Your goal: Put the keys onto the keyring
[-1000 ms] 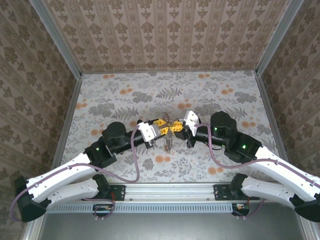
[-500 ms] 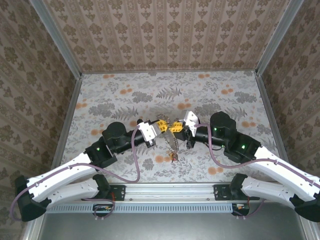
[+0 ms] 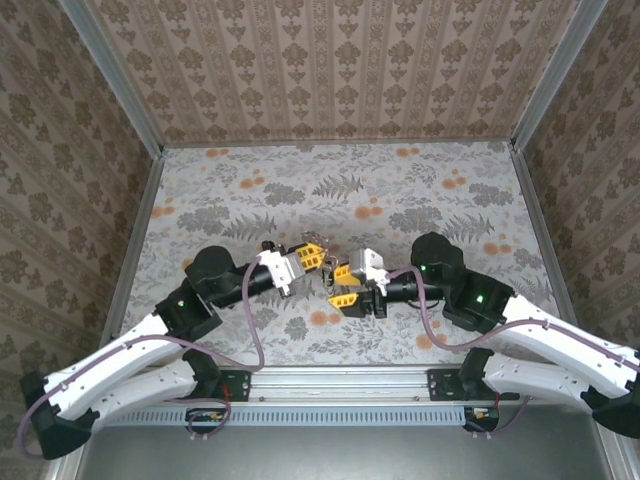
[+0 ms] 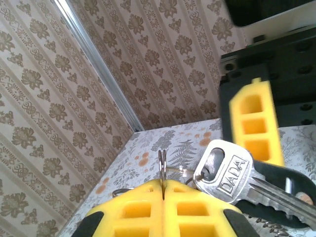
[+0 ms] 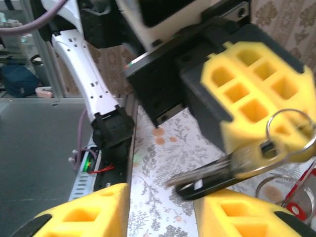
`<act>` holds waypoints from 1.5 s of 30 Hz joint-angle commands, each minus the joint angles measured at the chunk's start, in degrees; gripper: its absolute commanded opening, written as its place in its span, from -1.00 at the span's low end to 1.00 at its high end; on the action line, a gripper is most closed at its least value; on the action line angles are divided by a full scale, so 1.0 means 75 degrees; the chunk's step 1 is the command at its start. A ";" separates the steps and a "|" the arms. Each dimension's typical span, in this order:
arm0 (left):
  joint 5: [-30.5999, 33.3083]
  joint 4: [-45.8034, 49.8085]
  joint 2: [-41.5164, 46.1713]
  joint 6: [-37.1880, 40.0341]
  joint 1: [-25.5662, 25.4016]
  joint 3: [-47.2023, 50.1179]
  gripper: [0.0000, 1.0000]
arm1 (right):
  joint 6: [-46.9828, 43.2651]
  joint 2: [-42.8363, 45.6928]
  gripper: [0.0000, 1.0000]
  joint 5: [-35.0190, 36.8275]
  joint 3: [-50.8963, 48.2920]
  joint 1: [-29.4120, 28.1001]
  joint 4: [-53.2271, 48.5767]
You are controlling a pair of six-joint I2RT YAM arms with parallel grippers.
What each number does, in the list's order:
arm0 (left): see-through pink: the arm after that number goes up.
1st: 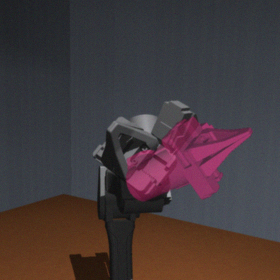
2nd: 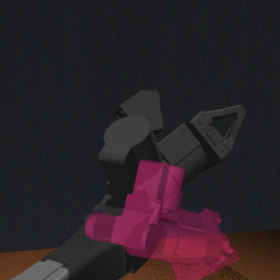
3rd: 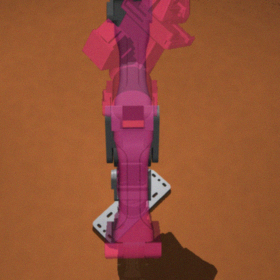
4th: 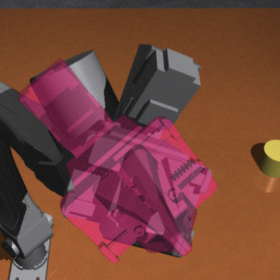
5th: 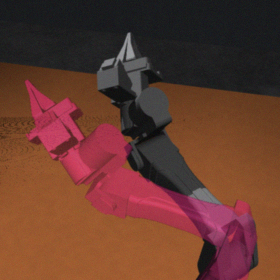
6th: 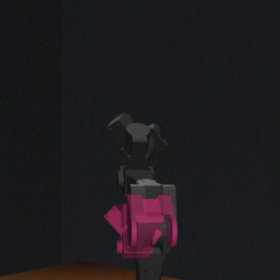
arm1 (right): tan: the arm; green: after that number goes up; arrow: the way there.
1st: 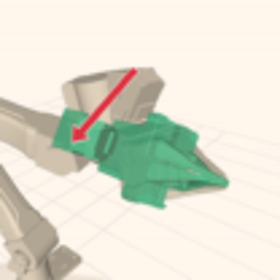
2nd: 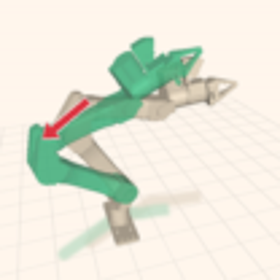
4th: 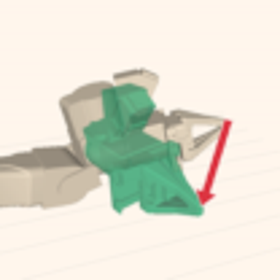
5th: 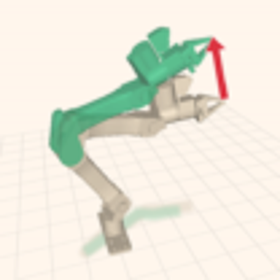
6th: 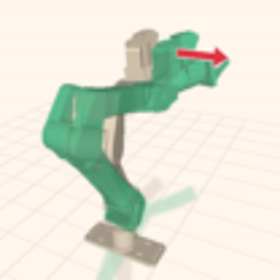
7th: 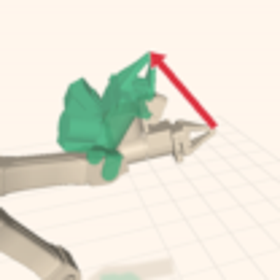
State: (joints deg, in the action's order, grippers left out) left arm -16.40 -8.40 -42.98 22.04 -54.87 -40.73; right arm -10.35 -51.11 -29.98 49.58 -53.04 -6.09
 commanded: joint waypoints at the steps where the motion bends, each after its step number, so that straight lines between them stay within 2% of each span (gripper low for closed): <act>1: -0.1066 -0.0432 0.0297 -0.0396 0.0352 0.0043 -1.00 | -0.0120 0.0455 -0.20 -0.0296 -0.0205 -0.0033 0.0299; 6: -0.2163 -0.0296 0.0411 -0.0694 0.0758 -0.0050 -1.00 | -0.0305 0.0980 -0.28 0.0706 -0.0327 -0.0030 0.0196; 10: -0.2849 0.0165 0.0371 -0.0701 0.0815 -0.0248 -1.00 | -0.0768 0.0979 -0.39 0.1550 -0.0062 -0.0030 -0.0285; 16: -0.3643 0.0884 0.0133 -0.0613 0.0841 -0.0638 -1.00 | -0.1373 0.0810 -0.43 0.1583 0.0292 -0.0030 -0.0640; 21: -0.3856 0.1161 -0.0018 -0.0526 0.0845 -0.0812 -1.00 | -0.1719 0.0621 -0.46 0.1387 0.0507 -0.0036 -0.1003; 28: -0.4078 0.1430 -0.0285 -0.0433 0.0858 -0.1000 -1.00 | -0.1844 0.0324 -0.57 0.1130 0.0624 -0.0031 -0.0830; 45: -0.4000 0.1791 -0.0532 -0.0276 0.0834 -0.1171 -1.00 | -0.1866 0.0042 -0.56 0.0757 0.0722 -0.0124 -0.0618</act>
State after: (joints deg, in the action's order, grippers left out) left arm -45.23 4.89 -47.18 18.72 -48.71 -47.03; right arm -23.88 -50.63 -22.20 53.08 -53.54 -12.01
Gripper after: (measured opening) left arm 0.060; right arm 0.219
